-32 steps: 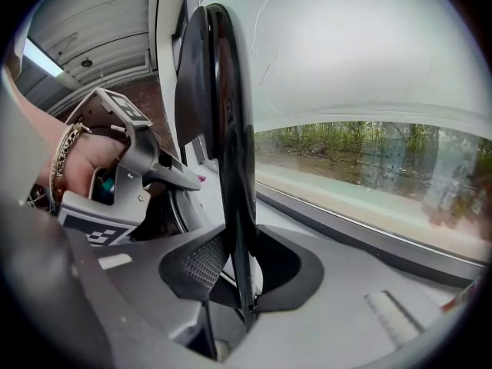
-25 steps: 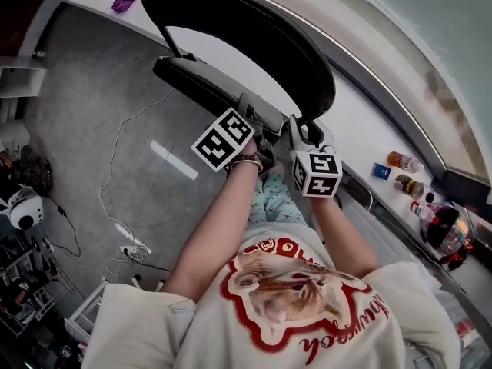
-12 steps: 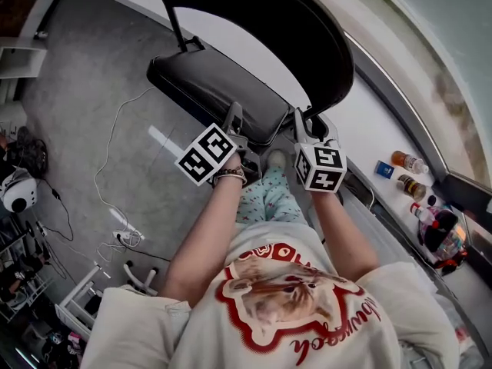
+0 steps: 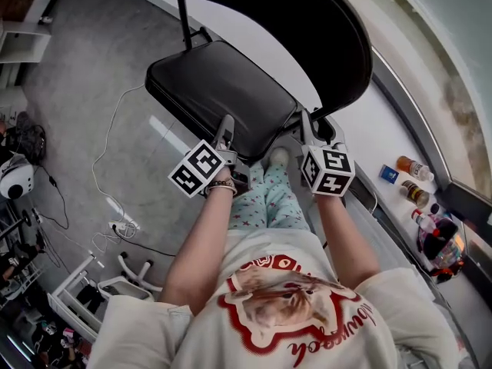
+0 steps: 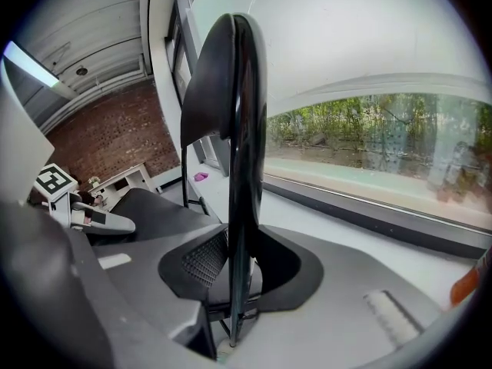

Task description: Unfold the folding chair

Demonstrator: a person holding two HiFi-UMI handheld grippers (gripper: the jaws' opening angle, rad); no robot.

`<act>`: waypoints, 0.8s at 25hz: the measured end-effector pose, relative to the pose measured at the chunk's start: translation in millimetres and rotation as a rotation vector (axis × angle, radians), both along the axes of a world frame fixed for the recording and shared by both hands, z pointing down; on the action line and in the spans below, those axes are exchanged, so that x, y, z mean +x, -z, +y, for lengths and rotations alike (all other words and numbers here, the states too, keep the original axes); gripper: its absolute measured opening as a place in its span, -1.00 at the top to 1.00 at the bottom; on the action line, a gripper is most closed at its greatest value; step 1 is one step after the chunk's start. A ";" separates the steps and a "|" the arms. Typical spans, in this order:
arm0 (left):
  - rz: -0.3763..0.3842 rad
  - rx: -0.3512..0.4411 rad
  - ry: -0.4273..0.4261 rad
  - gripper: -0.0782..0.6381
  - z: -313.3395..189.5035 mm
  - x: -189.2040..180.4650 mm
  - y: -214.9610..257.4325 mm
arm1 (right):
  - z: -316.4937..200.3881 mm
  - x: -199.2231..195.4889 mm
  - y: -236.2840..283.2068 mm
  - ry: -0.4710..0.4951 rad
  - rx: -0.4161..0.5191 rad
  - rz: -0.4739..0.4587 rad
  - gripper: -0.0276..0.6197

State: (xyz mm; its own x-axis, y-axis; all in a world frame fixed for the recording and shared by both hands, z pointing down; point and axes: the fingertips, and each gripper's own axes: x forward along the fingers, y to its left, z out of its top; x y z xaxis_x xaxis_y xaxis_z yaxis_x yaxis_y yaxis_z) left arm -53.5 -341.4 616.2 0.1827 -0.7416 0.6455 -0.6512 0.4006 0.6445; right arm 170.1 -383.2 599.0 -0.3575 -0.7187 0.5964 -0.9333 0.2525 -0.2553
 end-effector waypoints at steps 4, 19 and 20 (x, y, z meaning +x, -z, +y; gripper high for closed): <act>0.011 0.015 0.000 0.15 6.5 -7.8 -8.2 | -1.6 -0.8 -4.3 -0.009 0.003 -0.003 0.51; 0.214 0.057 0.018 0.12 64.2 -45.5 -75.5 | -4.2 2.4 -48.9 -0.145 0.074 0.065 0.48; 0.232 0.062 0.019 0.12 67.3 -48.0 -81.2 | -5.4 3.7 -53.4 -0.158 0.070 0.071 0.47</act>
State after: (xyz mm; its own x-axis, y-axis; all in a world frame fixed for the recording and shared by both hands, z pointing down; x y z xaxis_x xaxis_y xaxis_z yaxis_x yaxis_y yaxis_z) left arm -101.5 -274.1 697.4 0.3065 -0.7830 0.5412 -0.4761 0.3663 0.7995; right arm 173.7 -388.6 652.4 -0.1955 -0.8030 0.5630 -0.9779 0.1161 -0.1740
